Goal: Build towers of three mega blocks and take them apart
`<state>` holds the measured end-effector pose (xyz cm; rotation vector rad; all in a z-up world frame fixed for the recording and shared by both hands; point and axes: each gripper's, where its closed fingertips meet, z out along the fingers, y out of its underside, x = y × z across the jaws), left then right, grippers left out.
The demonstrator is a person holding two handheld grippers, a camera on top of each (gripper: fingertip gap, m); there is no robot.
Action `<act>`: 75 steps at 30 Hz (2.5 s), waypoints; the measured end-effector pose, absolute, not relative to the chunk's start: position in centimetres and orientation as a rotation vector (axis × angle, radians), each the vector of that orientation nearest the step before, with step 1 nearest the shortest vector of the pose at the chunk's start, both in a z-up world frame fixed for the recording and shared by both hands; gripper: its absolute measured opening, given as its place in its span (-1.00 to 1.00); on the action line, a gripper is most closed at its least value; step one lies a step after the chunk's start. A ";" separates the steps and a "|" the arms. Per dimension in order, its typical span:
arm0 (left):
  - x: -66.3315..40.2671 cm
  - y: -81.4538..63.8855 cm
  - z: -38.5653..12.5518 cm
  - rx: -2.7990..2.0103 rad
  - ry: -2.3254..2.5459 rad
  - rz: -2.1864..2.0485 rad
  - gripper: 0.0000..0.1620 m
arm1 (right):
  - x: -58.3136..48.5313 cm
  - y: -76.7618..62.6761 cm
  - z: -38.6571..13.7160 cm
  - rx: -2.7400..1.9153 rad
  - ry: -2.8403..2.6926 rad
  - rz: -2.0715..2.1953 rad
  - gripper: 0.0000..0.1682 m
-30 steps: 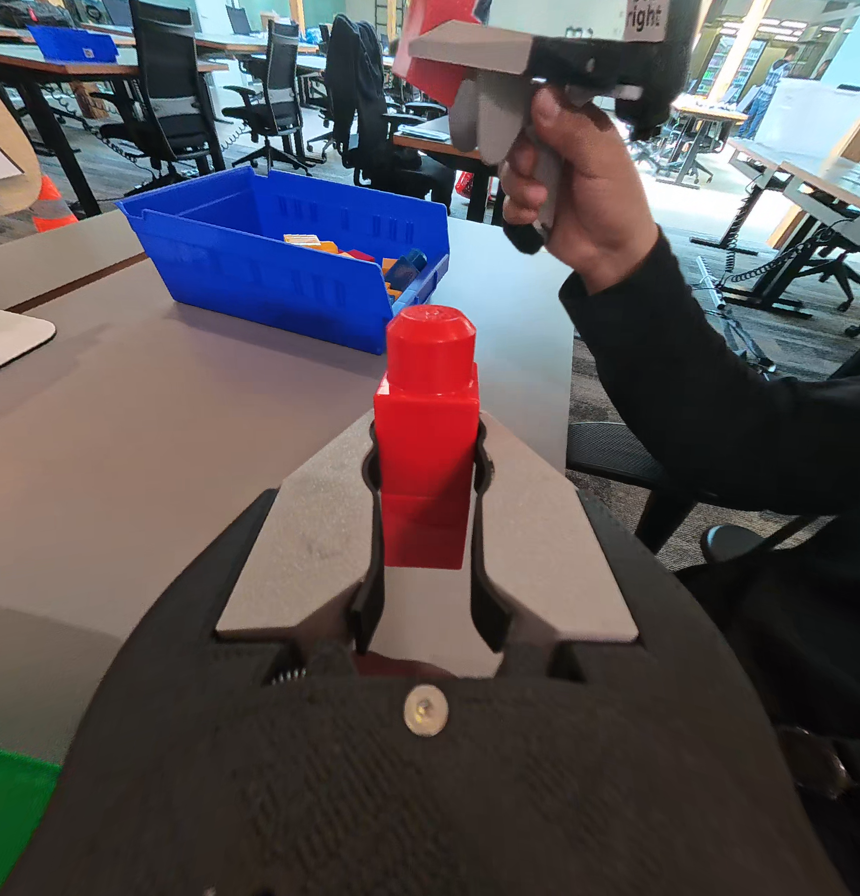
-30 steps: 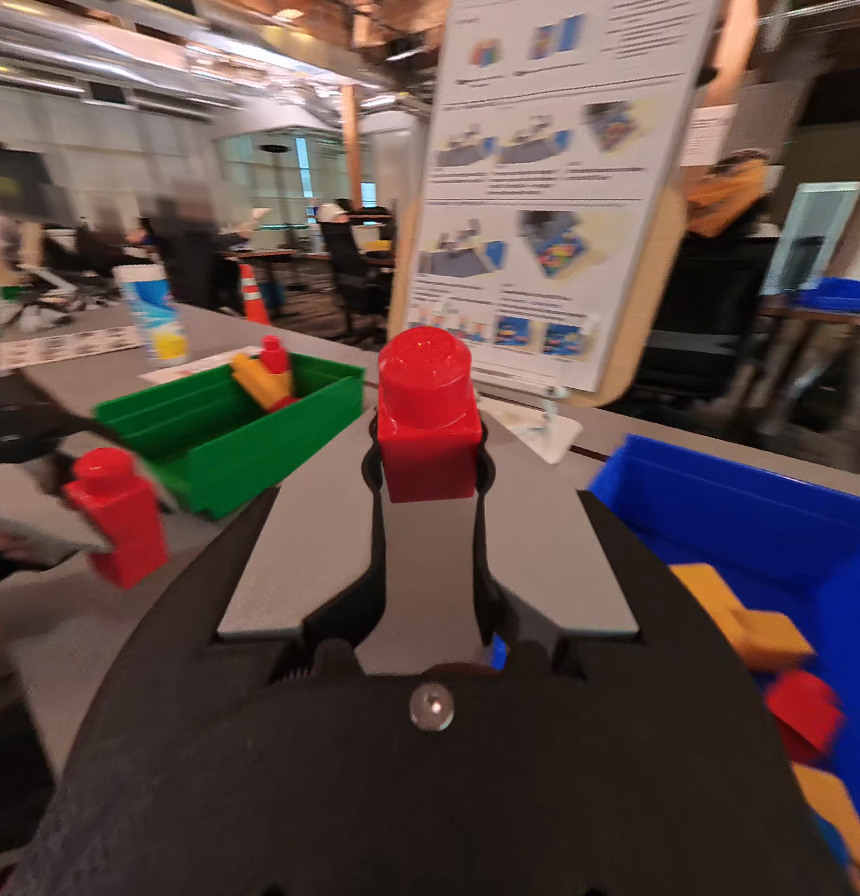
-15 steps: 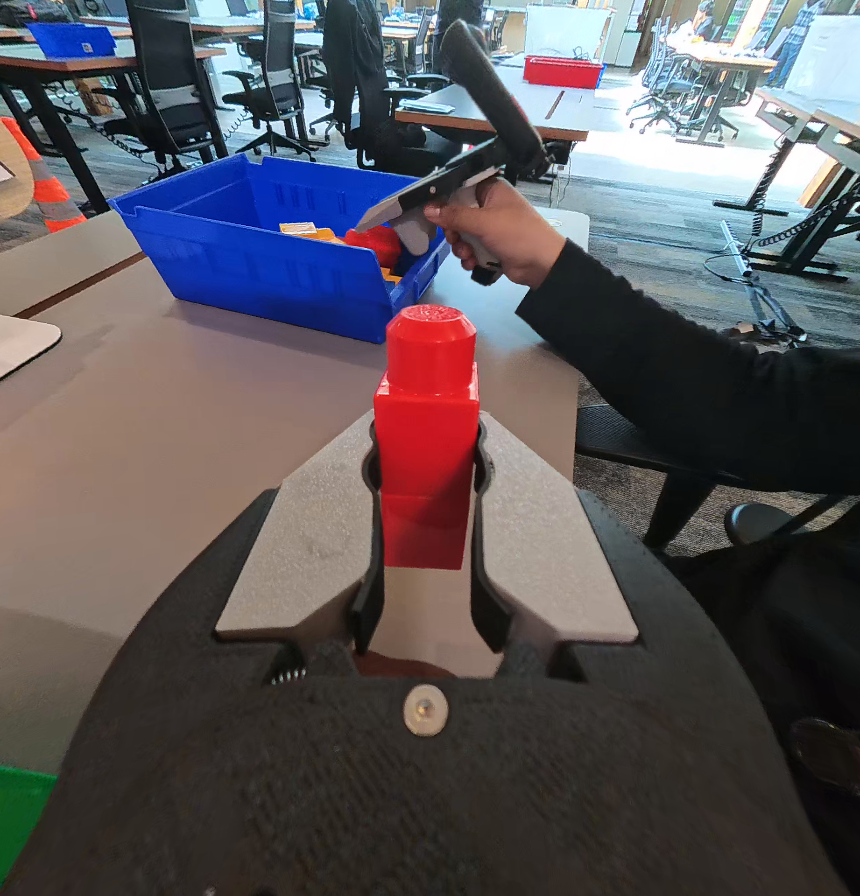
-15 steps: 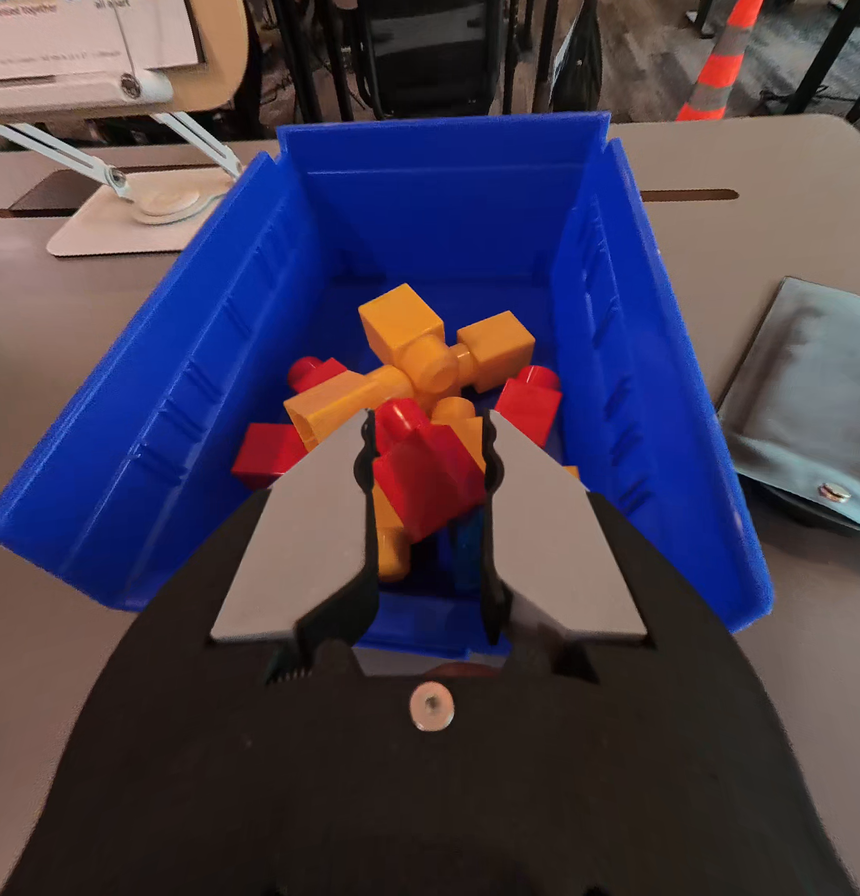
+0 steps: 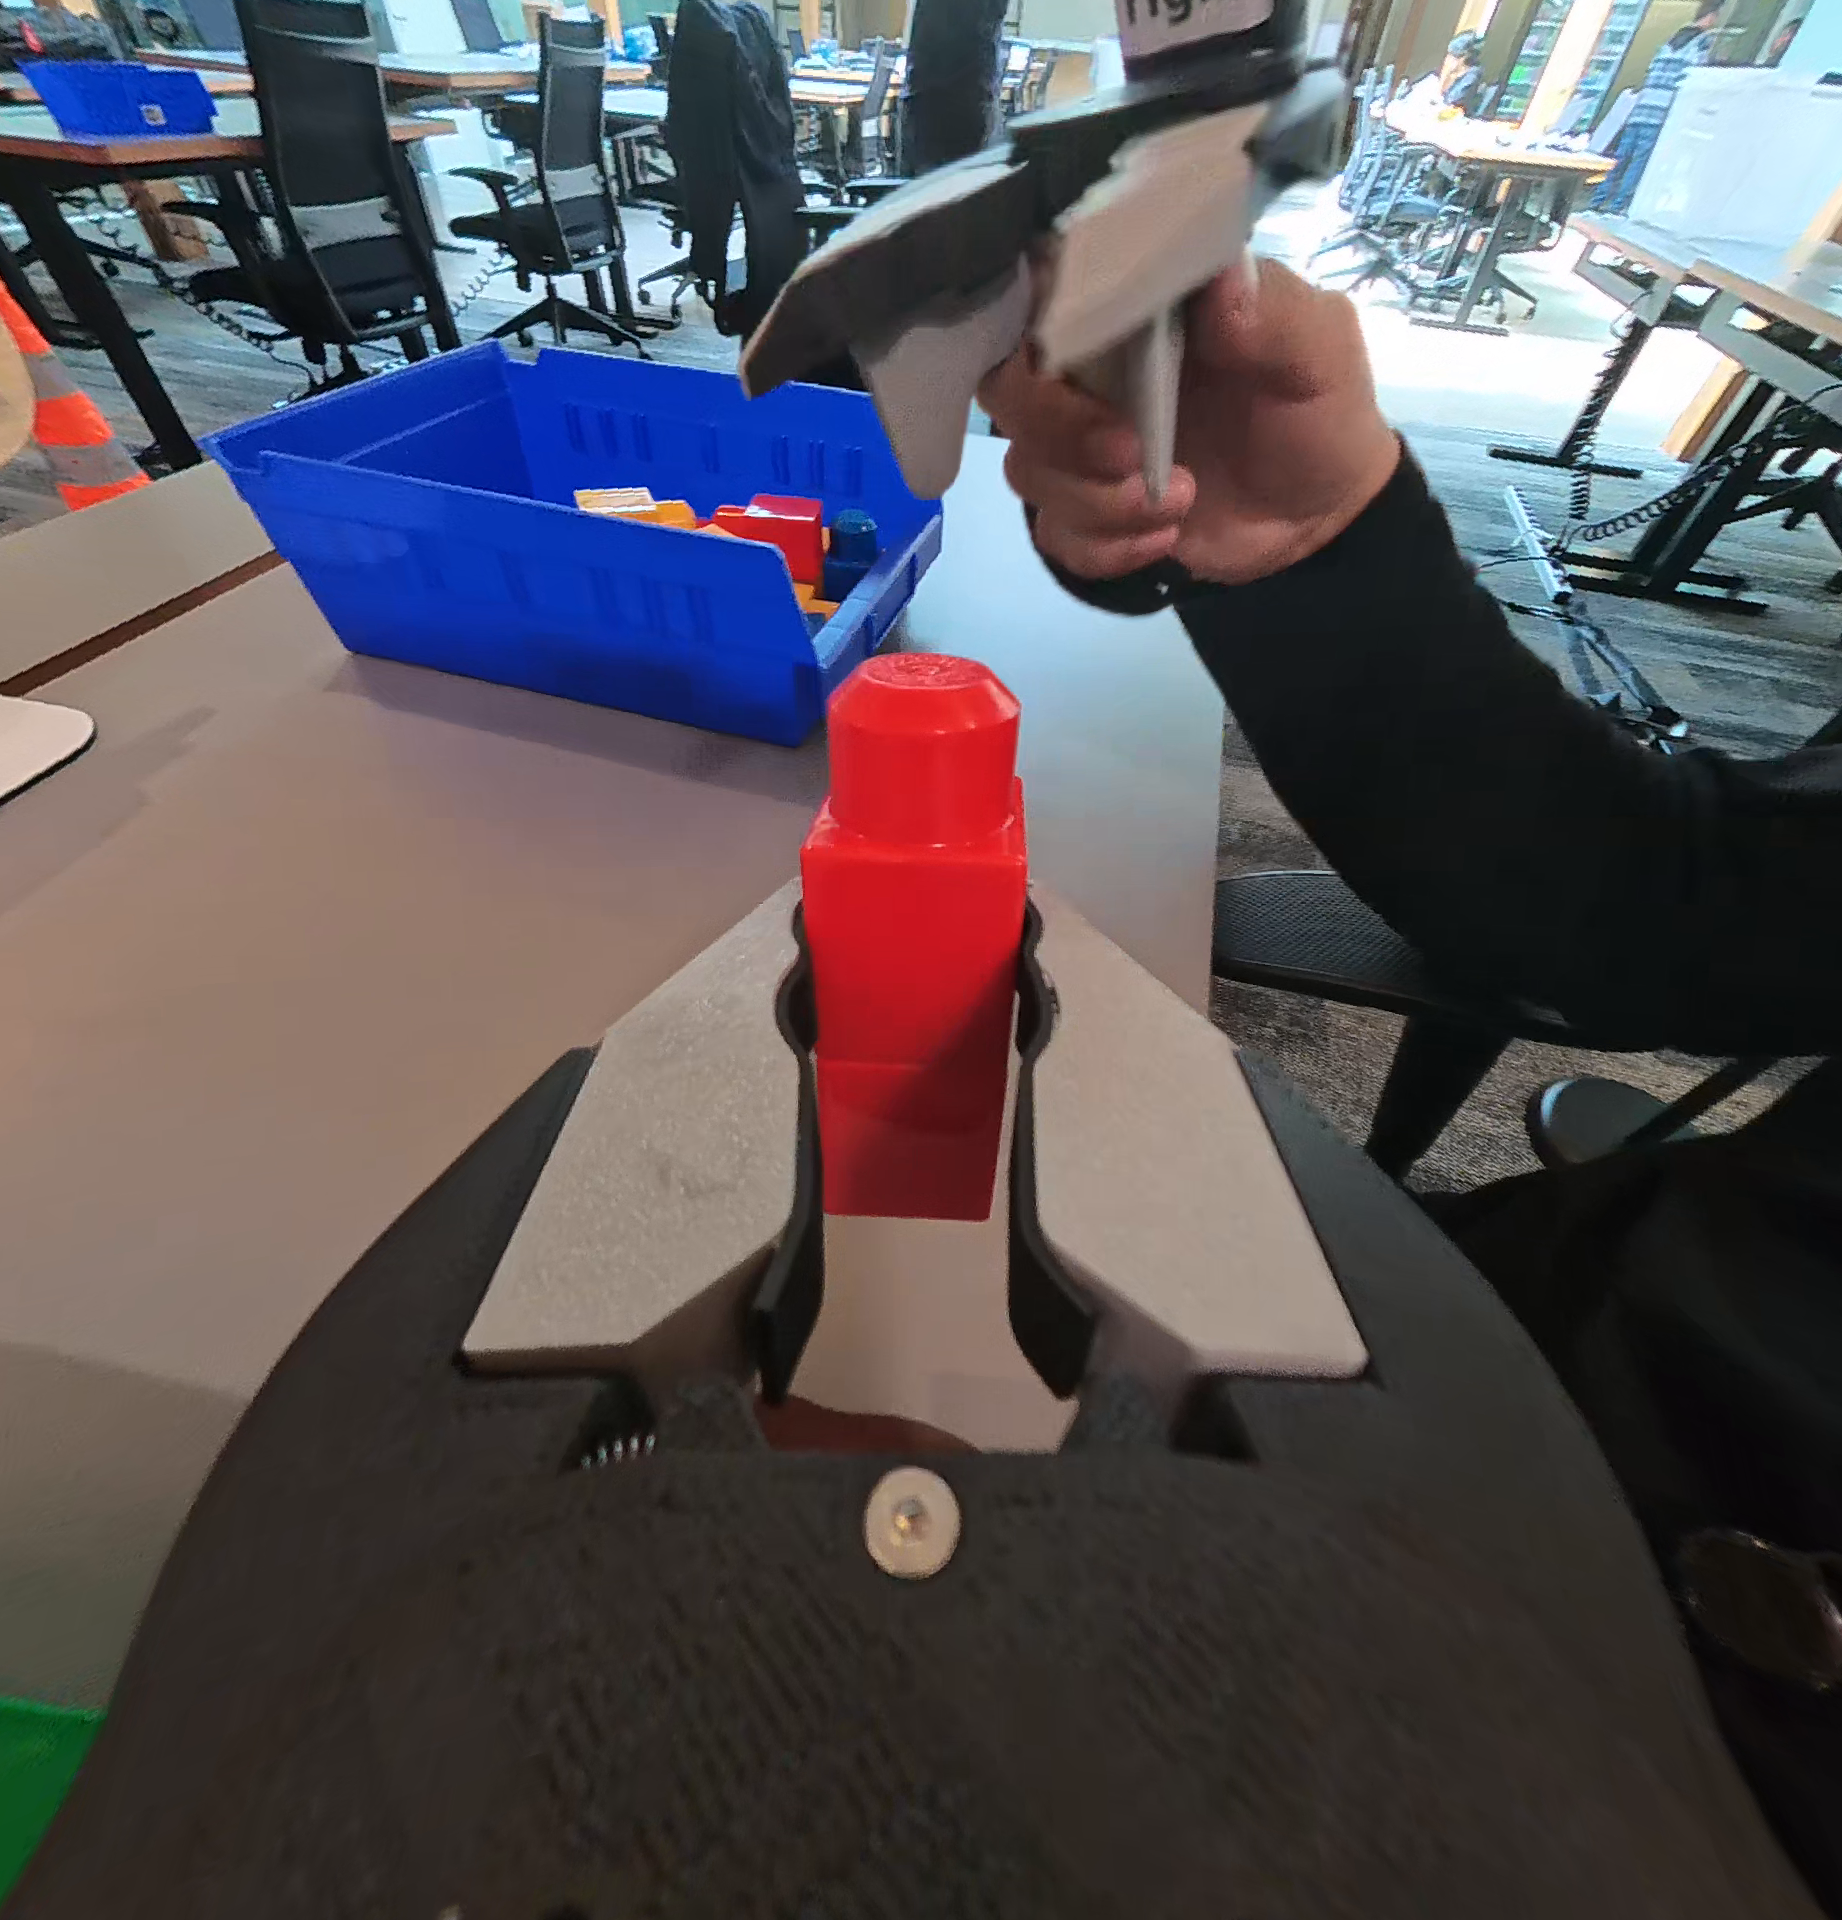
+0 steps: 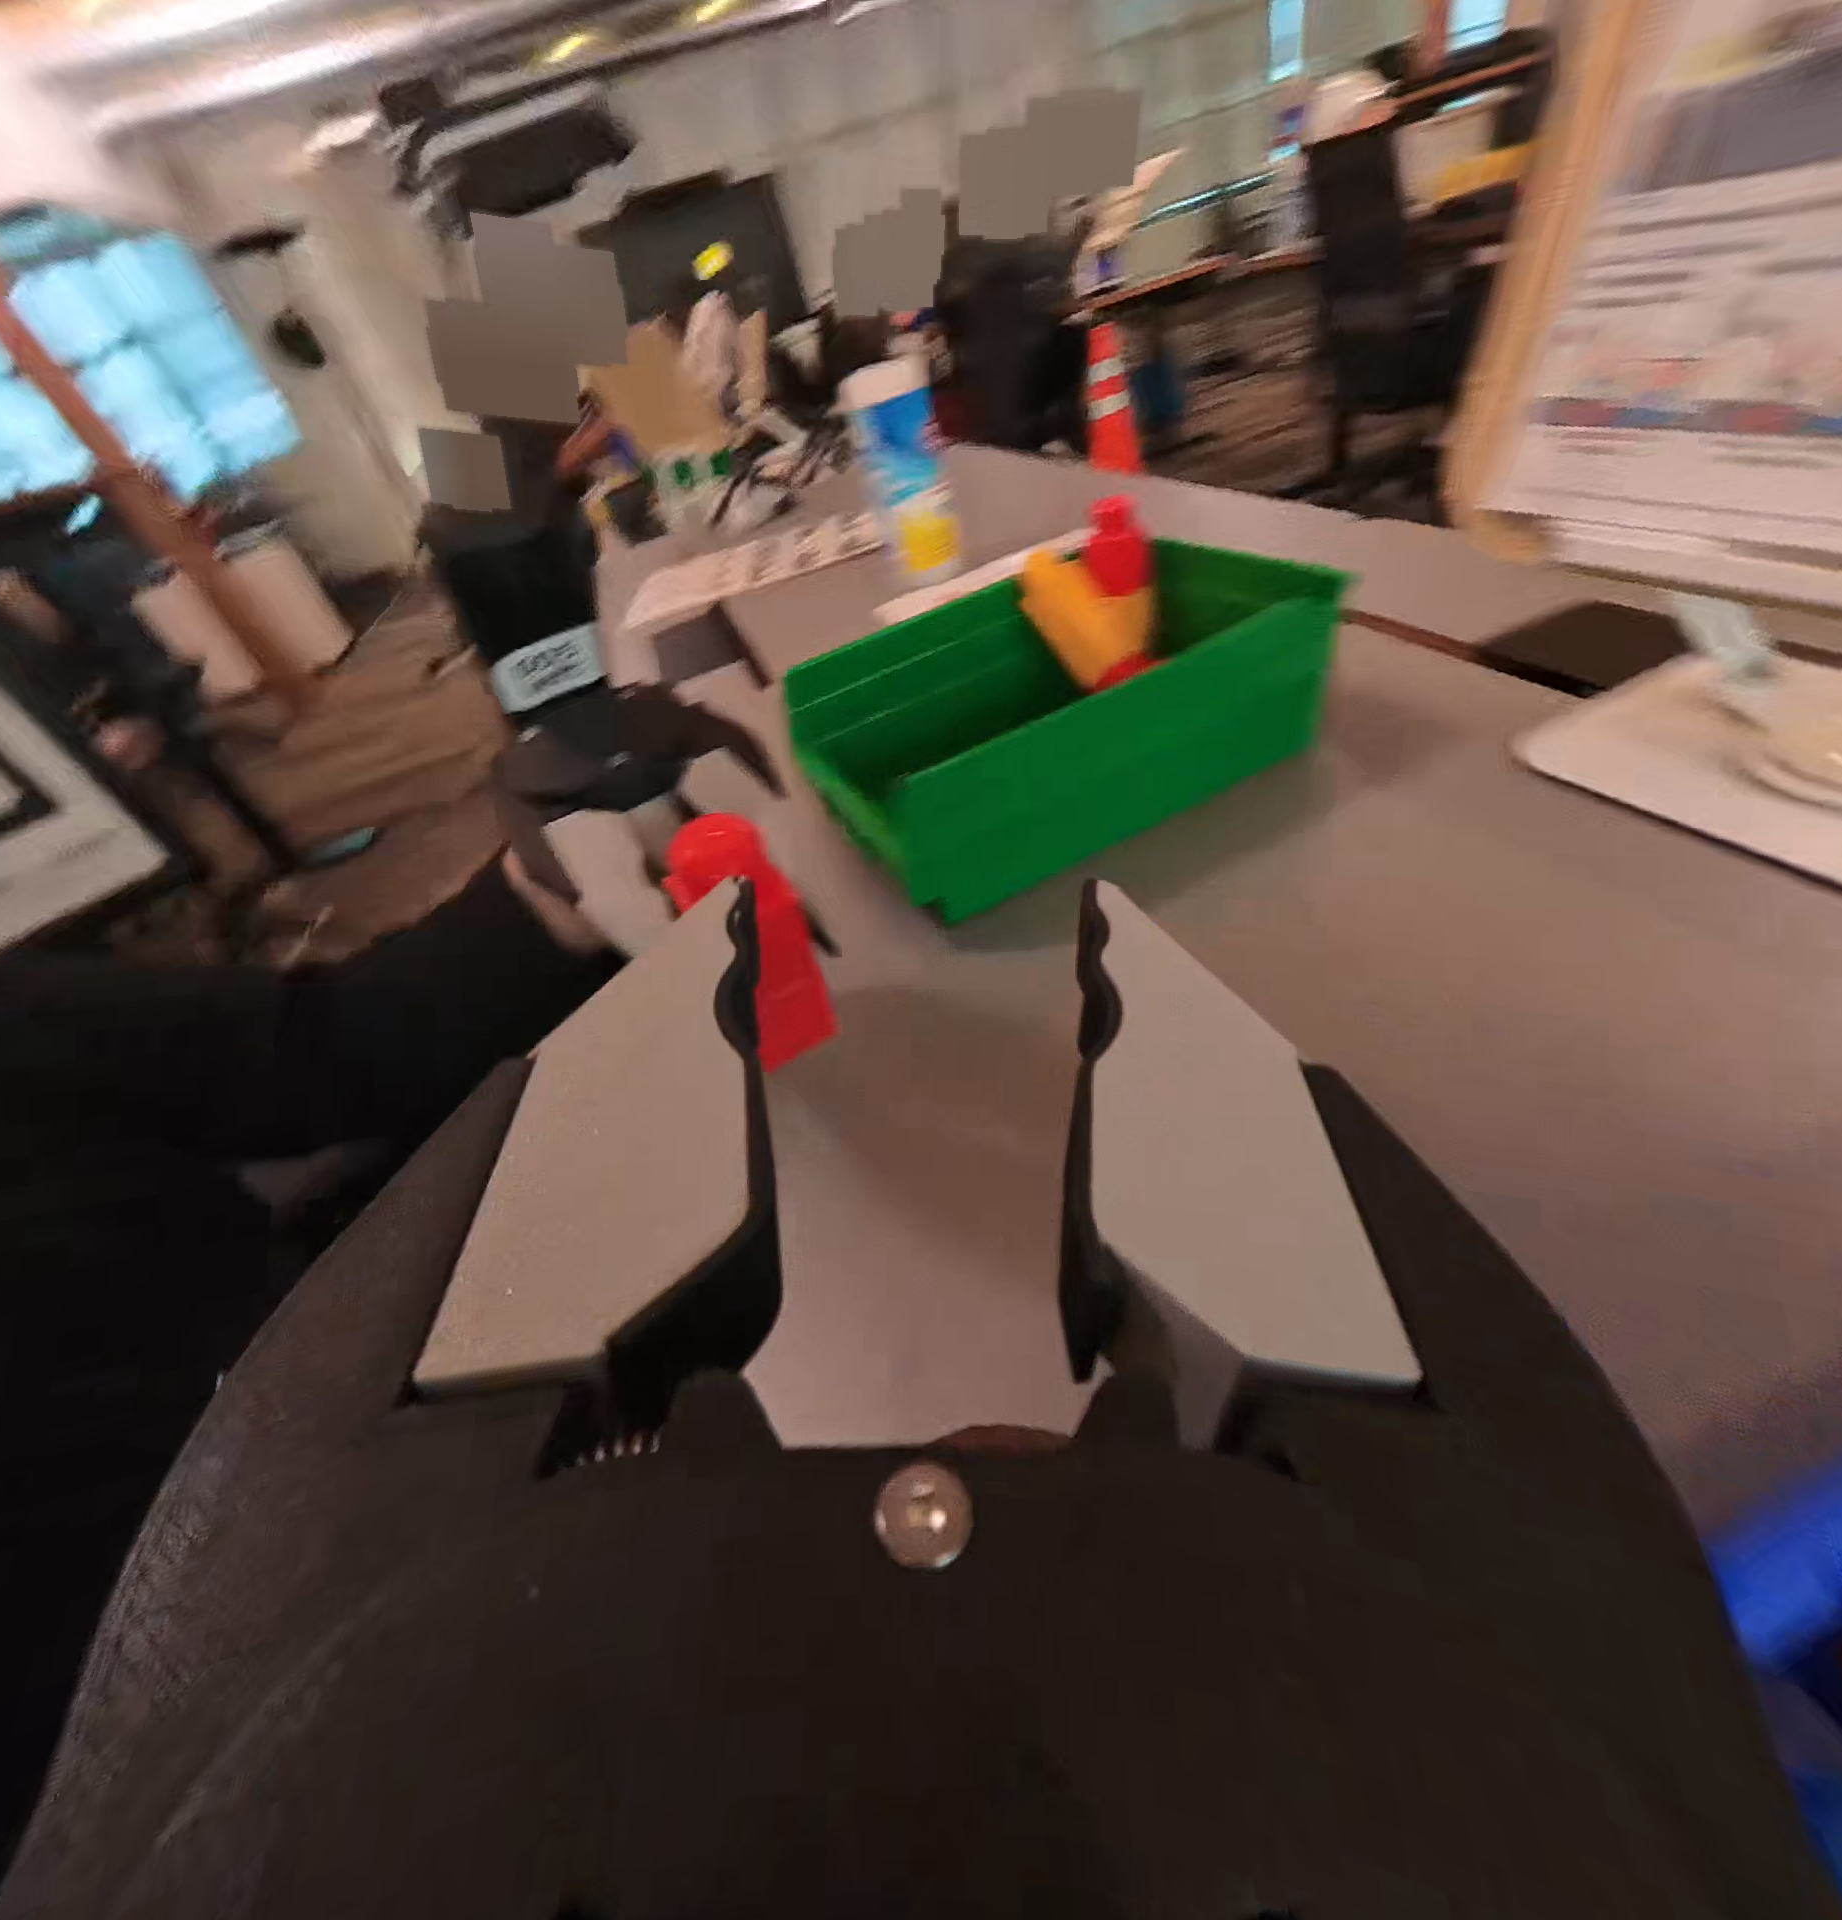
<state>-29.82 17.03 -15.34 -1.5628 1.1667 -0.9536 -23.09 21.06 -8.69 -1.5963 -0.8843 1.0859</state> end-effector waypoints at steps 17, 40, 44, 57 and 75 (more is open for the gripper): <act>-29.7 15.8 -15.0 -1.533 1.223 -0.923 -0.59 | -33.8 15.9 -10.8 -1.484 -1.137 1.147 -0.68; -29.6 15.5 -15.2 -1.539 1.230 -0.920 -0.57 | -33.8 15.8 -11.0 -1.491 -1.184 0.961 -0.68; -29.5 15.4 -15.4 -1.541 1.242 -0.920 -0.57 | -33.5 15.6 -10.5 -1.474 -1.179 0.965 -0.67; -29.0 14.8 -15.8 -1.534 1.281 -0.905 -0.57 | -33.1 14.9 -9.2 -1.430 -1.159 1.002 -0.67; -29.5 16.6 -16.2 -1.565 1.241 -0.754 -0.58 | -32.9 16.4 -9.5 -1.477 -1.086 1.000 -0.67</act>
